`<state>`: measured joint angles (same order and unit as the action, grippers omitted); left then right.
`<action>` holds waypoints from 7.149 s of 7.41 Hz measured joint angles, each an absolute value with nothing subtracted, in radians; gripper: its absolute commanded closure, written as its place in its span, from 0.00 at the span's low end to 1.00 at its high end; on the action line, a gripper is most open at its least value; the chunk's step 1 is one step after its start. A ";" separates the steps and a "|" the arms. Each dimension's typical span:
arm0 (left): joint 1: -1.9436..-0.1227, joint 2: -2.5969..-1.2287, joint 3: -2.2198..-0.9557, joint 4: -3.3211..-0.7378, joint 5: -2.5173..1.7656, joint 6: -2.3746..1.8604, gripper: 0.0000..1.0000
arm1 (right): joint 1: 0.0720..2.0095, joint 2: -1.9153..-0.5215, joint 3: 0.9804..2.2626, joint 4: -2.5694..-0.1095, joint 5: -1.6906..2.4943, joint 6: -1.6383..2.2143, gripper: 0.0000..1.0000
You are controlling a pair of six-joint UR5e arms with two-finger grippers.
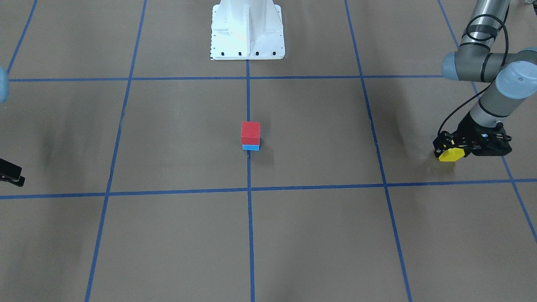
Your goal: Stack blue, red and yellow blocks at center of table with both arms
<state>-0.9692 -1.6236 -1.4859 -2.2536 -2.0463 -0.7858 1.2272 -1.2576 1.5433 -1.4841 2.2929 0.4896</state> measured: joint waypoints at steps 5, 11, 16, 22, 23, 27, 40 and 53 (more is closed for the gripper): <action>-0.992 -1.614 -1.600 -2.192 -2.171 -0.773 1.00 | 1.227 -1.259 1.548 -1.484 2.294 0.496 0.00; -0.890 -2.181 -1.817 -1.332 -2.189 -0.882 1.00 | 1.227 -1.256 1.543 -1.484 2.292 0.492 0.00; -0.613 -2.485 -1.539 -1.495 -1.987 -1.164 1.00 | 1.227 -1.256 1.545 -1.483 2.293 0.493 0.00; -0.584 -2.509 -1.480 -1.525 -1.979 -1.175 1.00 | 1.227 -1.259 1.543 -1.485 2.292 0.492 0.00; -0.582 -2.508 -1.477 -1.525 -1.979 -1.175 1.00 | 1.227 -1.259 1.543 -1.485 2.292 0.492 0.00; -0.575 -2.503 -1.473 -1.525 -1.979 -1.176 0.00 | 1.227 -1.259 1.543 -1.485 2.292 0.491 0.00; -0.965 -1.687 -2.002 -1.616 -2.089 -0.678 0.00 | 1.248 -1.284 1.526 -1.450 2.175 0.425 0.00; -1.533 -1.558 -1.594 -1.655 -2.300 0.053 0.00 | 1.501 -1.536 1.552 -1.482 2.416 0.257 0.00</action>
<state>-1.5326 -1.5577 -1.5942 -1.6555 -2.2995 0.0533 1.5007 -1.5361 1.5521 -1.4824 2.4160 0.2571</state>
